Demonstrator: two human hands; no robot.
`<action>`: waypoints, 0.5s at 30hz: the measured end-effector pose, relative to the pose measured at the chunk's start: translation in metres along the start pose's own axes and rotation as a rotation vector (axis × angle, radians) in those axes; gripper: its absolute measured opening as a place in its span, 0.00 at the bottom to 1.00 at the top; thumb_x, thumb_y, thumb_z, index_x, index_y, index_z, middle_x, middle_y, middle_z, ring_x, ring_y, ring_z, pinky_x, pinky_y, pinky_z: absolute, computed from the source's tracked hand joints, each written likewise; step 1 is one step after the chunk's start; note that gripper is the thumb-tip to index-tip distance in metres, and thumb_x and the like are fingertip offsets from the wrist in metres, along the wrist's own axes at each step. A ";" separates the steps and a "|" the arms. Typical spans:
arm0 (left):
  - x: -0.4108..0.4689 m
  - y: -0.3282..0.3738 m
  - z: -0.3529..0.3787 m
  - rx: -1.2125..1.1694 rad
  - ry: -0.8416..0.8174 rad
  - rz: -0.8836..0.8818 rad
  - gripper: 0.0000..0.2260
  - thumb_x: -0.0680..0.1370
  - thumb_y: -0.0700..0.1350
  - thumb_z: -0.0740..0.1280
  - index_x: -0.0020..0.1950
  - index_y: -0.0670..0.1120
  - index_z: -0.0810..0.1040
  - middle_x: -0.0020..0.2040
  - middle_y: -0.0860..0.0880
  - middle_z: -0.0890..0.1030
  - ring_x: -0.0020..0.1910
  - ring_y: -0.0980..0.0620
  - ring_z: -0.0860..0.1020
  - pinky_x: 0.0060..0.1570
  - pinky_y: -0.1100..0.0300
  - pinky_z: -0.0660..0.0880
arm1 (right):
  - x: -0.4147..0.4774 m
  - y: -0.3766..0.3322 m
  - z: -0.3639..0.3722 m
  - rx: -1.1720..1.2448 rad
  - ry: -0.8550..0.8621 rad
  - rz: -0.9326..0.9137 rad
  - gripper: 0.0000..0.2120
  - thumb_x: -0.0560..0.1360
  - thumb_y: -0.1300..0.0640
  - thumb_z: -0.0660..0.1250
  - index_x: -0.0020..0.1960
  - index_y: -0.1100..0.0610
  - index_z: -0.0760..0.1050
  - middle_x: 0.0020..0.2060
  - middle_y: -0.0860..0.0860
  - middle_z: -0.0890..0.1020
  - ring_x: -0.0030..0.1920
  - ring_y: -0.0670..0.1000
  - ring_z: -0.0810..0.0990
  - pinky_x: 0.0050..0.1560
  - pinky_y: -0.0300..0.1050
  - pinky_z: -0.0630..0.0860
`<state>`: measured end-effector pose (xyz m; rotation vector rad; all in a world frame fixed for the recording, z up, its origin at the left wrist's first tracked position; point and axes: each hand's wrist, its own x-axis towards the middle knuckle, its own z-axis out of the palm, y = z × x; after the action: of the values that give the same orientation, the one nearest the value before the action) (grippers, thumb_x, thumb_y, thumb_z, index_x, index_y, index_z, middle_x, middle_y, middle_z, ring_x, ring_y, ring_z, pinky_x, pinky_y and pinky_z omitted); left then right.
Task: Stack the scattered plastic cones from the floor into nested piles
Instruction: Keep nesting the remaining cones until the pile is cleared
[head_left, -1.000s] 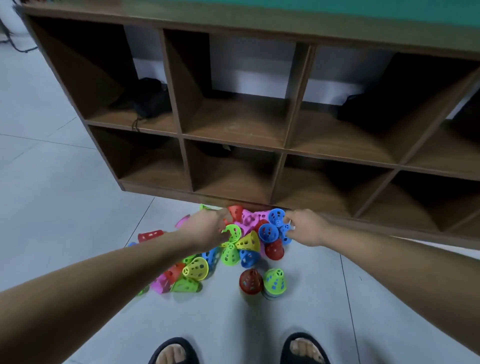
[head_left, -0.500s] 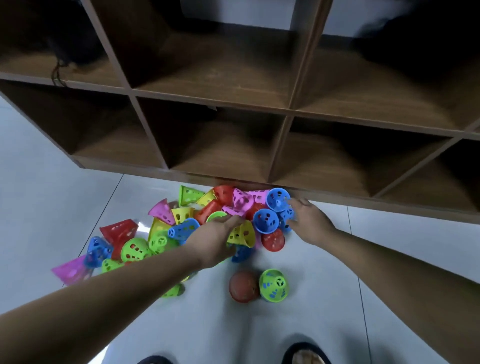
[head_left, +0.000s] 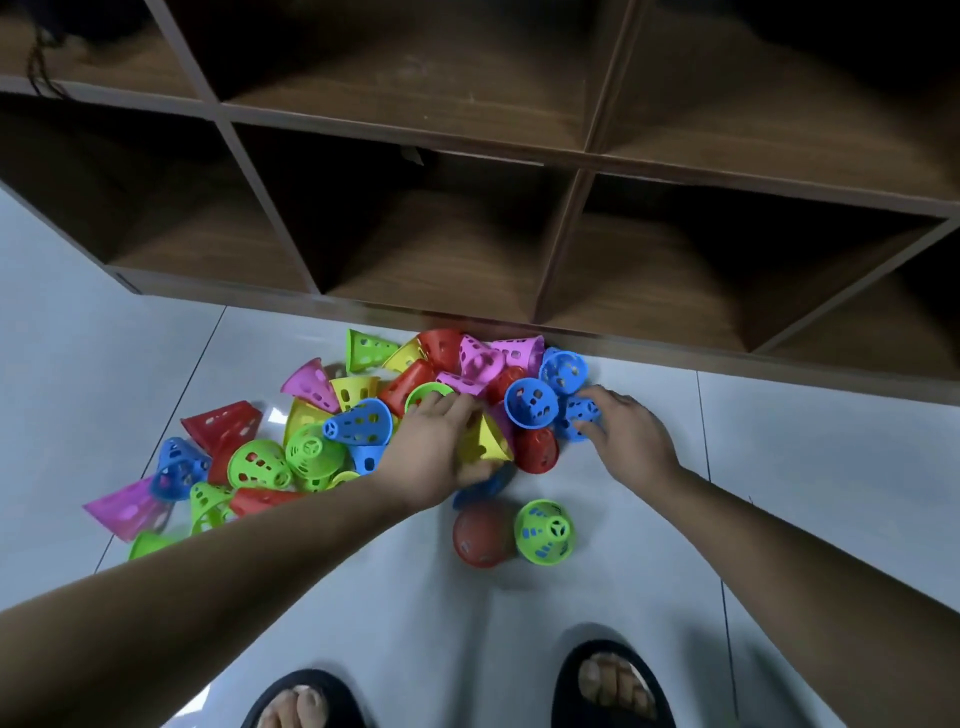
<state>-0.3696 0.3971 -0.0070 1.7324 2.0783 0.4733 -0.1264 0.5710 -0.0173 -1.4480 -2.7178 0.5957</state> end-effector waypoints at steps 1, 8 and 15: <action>-0.002 0.001 -0.004 -0.084 0.021 -0.001 0.32 0.70 0.68 0.72 0.69 0.53 0.73 0.58 0.52 0.79 0.56 0.48 0.74 0.55 0.50 0.75 | -0.004 0.001 -0.004 0.008 0.002 0.007 0.19 0.81 0.51 0.70 0.71 0.48 0.74 0.53 0.52 0.84 0.55 0.59 0.82 0.48 0.52 0.78; -0.041 0.022 -0.041 -0.370 0.109 -0.070 0.30 0.72 0.56 0.82 0.68 0.55 0.70 0.53 0.56 0.82 0.47 0.55 0.81 0.45 0.54 0.80 | -0.048 -0.019 -0.054 0.203 0.115 -0.041 0.17 0.82 0.49 0.71 0.69 0.48 0.74 0.54 0.52 0.82 0.56 0.53 0.79 0.52 0.51 0.77; -0.091 0.035 -0.052 -0.247 0.025 0.045 0.30 0.71 0.60 0.77 0.72 0.59 0.73 0.60 0.60 0.72 0.50 0.58 0.78 0.46 0.56 0.80 | -0.116 -0.039 -0.078 0.322 -0.058 -0.247 0.17 0.83 0.45 0.67 0.71 0.43 0.74 0.60 0.40 0.78 0.60 0.39 0.76 0.63 0.36 0.72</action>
<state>-0.3514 0.3134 0.0634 1.6376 1.9090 0.7354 -0.0771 0.4844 0.0874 -1.0194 -2.6243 1.0124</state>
